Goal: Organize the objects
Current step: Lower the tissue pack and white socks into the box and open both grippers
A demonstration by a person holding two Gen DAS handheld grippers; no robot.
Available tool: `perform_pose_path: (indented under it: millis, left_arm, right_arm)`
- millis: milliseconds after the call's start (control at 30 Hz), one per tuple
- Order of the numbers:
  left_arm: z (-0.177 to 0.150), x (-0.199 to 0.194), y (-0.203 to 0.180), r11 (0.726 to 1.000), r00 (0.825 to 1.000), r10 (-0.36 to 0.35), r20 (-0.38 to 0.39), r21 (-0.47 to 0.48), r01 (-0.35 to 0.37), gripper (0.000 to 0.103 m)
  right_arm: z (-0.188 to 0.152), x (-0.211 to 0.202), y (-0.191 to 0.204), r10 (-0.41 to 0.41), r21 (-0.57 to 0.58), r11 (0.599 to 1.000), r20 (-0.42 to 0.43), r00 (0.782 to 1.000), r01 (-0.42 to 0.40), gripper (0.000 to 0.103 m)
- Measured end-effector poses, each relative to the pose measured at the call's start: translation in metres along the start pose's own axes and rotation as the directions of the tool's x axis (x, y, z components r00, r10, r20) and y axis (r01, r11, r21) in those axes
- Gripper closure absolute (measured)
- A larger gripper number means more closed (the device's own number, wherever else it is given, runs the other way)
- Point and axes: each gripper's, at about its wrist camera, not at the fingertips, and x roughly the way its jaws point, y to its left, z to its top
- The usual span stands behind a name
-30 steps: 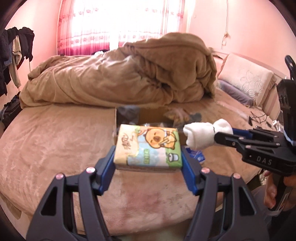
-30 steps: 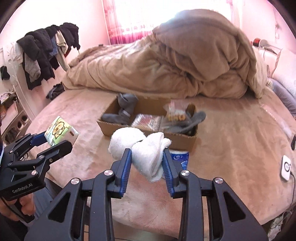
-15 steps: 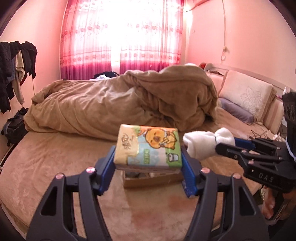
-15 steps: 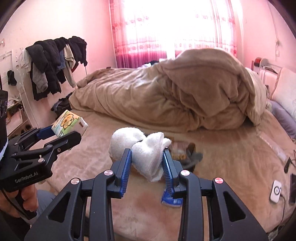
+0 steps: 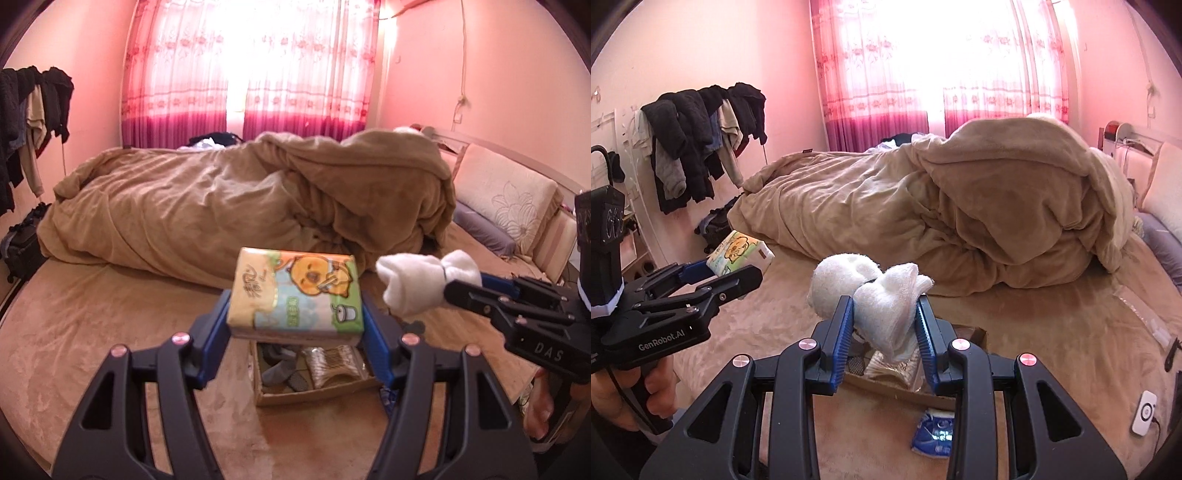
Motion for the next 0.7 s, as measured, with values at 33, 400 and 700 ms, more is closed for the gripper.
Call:
perform_pose_path:
  millis: [33, 400, 700]
  left_arm:
    - [-0.001, 0.011, 0.001, 1.000, 1.000, -0.013, -0.021, 0.001, 0.013, 0.038]
    - [-0.039, 0.101, 0.025, 0.996, 0.980, -0.059, -0.190, -0.076, 0.045, 0.038]
    - [-0.061, 0.133, 0.032, 0.995, 0.965, -0.065, -0.253, -0.094, 0.042, 0.038]
  right_arm:
    - [0.000, 0.006, -0.002, 0.002, 0.003, 1.000, -0.006, 1.000, -0.002, 0.068]
    - [-0.023, 0.089, -0.006, 0.059, 0.046, 0.998, -0.147, 0.987, -0.053, 0.068]
    - [-0.055, 0.128, -0.009, 0.072, 0.052, 0.997, -0.254, 0.965, -0.061, 0.068]
